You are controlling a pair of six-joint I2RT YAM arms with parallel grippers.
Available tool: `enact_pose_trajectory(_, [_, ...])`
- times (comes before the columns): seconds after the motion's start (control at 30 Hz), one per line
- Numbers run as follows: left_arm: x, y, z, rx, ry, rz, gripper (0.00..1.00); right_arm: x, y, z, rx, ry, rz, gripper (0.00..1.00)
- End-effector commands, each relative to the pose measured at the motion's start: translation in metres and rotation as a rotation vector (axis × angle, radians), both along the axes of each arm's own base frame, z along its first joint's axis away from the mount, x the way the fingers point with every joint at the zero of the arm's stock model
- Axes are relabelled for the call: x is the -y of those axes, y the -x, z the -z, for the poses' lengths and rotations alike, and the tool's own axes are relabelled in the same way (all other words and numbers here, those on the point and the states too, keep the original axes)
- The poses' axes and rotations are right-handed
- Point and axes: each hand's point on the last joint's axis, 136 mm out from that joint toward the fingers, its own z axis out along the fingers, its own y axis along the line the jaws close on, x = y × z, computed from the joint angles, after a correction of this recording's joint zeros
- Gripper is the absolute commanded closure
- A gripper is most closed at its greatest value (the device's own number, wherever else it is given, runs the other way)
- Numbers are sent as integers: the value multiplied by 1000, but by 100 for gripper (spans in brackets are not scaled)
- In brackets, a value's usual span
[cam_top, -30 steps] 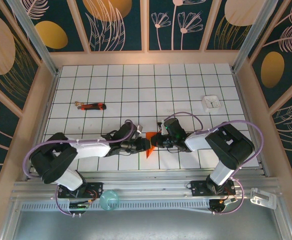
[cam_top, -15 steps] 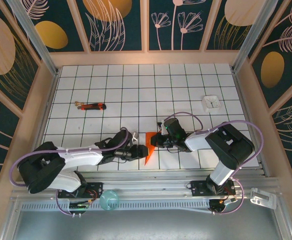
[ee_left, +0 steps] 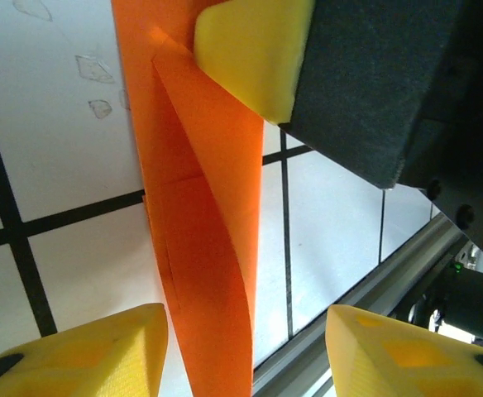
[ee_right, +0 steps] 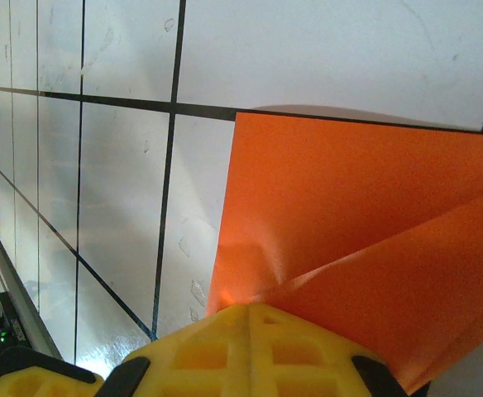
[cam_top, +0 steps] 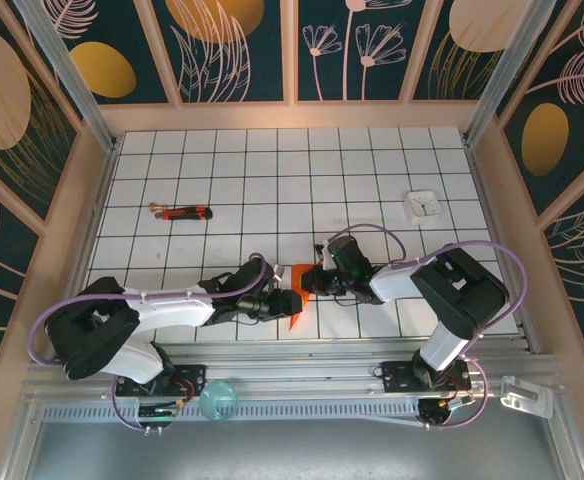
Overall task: Fold a paper plane with a square sheet of paper (pick it up from the middle)
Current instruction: Fold the wing for the fifth time at the center of the table.
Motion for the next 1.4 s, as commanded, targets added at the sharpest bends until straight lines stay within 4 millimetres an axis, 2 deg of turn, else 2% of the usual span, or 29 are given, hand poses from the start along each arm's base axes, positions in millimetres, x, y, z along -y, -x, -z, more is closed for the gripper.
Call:
enact_pose_trajectory(0.0, [-1, 4, 11, -30, -43, 9, 47, 21, 12, 26, -45, 114, 25, 100])
enact_pose_trajectory(0.27, [8, 1, 15, -51, -12, -2, 60, 20, 11, 24, -44, 107, 33, 100])
enact_pose_trajectory(0.5, [3, 6, 26, -87, 4, -39, 69, 19, 8, 20, -39, 93, 52, 100])
enact_pose_trajectory(0.8, [1, 6, 31, -101, 20, -69, 74, 14, 8, 15, -38, 73, 50, 100])
enact_pose_trajectory(0.9, [3, 6, 28, -95, 35, -61, 72, 13, 8, 16, -40, 77, 48, 100])
enact_pose_trajectory(1.13, [-5, -2, 4, 13, 10, -51, 53, 16, 12, 24, -52, 98, 43, 100])
enact_pose_trajectory(1.23, [-9, -5, -10, 65, -5, -42, 53, 16, 11, 24, -50, 101, 43, 100])
enact_pose_trajectory(1.37, [-8, -5, -22, 95, 20, -30, 59, 16, 12, 26, -54, 103, 44, 100])
